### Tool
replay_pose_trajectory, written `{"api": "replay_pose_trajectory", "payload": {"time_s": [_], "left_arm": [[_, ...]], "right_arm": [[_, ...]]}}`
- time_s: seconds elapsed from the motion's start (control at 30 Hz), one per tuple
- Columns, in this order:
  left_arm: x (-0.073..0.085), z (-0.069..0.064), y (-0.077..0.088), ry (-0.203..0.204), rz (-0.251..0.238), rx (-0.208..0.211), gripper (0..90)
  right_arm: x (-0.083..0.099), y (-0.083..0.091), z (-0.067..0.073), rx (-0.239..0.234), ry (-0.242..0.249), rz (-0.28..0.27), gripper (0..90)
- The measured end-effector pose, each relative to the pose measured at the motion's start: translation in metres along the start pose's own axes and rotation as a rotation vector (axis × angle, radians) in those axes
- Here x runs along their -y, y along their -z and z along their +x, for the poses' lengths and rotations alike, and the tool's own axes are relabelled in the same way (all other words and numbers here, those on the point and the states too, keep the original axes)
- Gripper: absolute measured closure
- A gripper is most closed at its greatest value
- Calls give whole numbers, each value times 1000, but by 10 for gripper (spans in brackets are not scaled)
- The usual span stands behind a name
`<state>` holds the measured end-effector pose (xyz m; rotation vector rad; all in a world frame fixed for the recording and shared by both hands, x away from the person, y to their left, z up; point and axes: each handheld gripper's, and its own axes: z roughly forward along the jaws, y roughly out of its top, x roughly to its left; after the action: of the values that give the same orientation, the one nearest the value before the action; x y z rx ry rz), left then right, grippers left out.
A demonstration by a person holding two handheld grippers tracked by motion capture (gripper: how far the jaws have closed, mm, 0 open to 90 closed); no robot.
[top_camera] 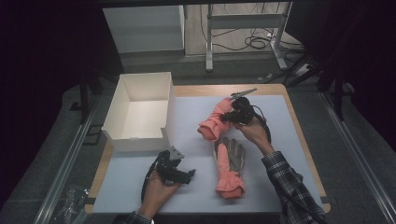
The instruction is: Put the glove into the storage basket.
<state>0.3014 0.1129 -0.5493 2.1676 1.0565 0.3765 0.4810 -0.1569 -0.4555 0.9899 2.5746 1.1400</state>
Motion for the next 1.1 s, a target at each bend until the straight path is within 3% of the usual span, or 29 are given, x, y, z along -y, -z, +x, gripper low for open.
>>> {"api": "replay_pose_trajectory", "payload": {"time_s": [0.17,0.27,0.63,1.1], "left_arm": [[0,0,0,1,-1,0,19],[0,0,0,2,-3,1,19],[0,0,0,0,-2,0,18],[0,0,0,2,-4,-1,19]], "right_arm": [[3,18,4,-60,37,-13,836],[6,28,6,-78,83,-10,835],[25,65,31,-231,253,-7,833],[55,89,61,-382,400,24,830]]}}
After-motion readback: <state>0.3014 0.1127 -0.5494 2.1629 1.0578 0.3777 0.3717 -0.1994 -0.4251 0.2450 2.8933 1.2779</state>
